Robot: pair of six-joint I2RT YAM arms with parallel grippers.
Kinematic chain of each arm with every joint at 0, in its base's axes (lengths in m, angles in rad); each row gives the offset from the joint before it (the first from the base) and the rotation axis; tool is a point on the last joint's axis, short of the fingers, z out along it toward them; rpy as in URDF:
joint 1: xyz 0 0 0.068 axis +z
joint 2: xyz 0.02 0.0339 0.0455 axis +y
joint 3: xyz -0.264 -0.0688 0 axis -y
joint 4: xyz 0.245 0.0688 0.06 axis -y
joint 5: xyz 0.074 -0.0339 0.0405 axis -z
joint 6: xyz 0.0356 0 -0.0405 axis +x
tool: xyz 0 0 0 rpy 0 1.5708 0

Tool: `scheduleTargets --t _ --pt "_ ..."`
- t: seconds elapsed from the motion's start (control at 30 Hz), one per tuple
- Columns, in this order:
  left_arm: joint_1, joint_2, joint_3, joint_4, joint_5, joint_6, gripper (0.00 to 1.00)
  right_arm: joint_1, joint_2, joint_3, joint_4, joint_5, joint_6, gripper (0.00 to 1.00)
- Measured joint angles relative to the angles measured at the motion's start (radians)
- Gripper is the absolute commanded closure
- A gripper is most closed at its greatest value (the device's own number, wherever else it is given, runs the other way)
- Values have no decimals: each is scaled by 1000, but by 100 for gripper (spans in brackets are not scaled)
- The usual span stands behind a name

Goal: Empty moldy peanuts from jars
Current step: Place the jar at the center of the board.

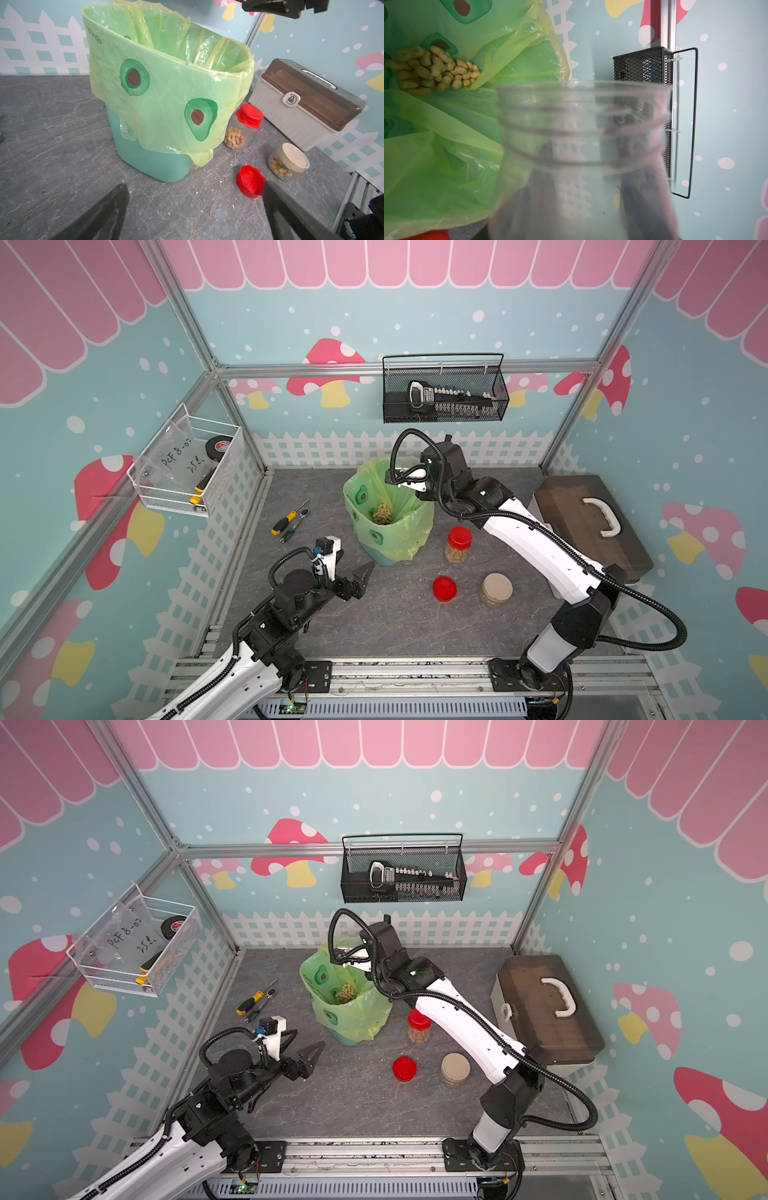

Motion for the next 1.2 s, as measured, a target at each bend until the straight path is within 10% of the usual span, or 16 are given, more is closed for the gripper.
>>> scheduleTargets --t 0.73,1.2 --pt "6 -6 0 0 0 0 1 -128 -327 -309 156 -604 597 58" --pt "17 -4 0 0 11 -4 1 -141 -660 -879 509 -817 930 62"
